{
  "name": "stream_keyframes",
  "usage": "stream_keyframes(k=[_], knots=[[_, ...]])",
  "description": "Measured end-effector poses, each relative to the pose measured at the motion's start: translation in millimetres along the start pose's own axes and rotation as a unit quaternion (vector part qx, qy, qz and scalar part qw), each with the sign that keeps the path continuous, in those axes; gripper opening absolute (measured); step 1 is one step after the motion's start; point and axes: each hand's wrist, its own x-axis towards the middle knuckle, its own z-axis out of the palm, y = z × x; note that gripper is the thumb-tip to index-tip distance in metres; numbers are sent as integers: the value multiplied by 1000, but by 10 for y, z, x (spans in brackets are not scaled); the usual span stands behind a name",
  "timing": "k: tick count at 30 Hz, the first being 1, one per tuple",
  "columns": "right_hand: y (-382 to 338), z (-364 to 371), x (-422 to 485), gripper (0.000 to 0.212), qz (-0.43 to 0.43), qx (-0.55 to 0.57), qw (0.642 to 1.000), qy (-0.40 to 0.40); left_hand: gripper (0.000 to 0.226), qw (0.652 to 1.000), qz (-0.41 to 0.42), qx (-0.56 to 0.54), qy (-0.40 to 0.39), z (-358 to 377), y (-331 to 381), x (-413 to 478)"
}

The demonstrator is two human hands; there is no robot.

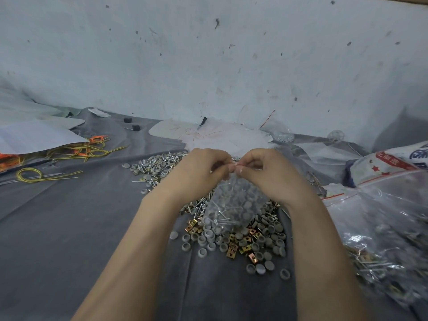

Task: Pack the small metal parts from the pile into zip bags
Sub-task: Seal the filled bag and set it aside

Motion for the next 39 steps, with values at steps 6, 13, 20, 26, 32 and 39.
stream_keyframes(k=[6,13,20,26,32,39], knots=[[-17,44,24,10,-23,-37,999,13,10,999,1,-12,35,5,-28,-7],[114,80,-5,14,-18,-37,999,15,12,998,18,7,54,17,-113,-56],[883,-121,-287,4,149,108,951,251,11,989,-24,3,145,-240,-97,-41],[577,163,-547,12,77,269,869,409,12,991,32,55,121,246,741,326],[534,-259,-699,39,27,138,865,481,12,972,86,-143,165,951,1599,802],[1412,-1010,-528,44,359,-219,859,291,20,933,-164,-316,-51,2102,1669,1200]])
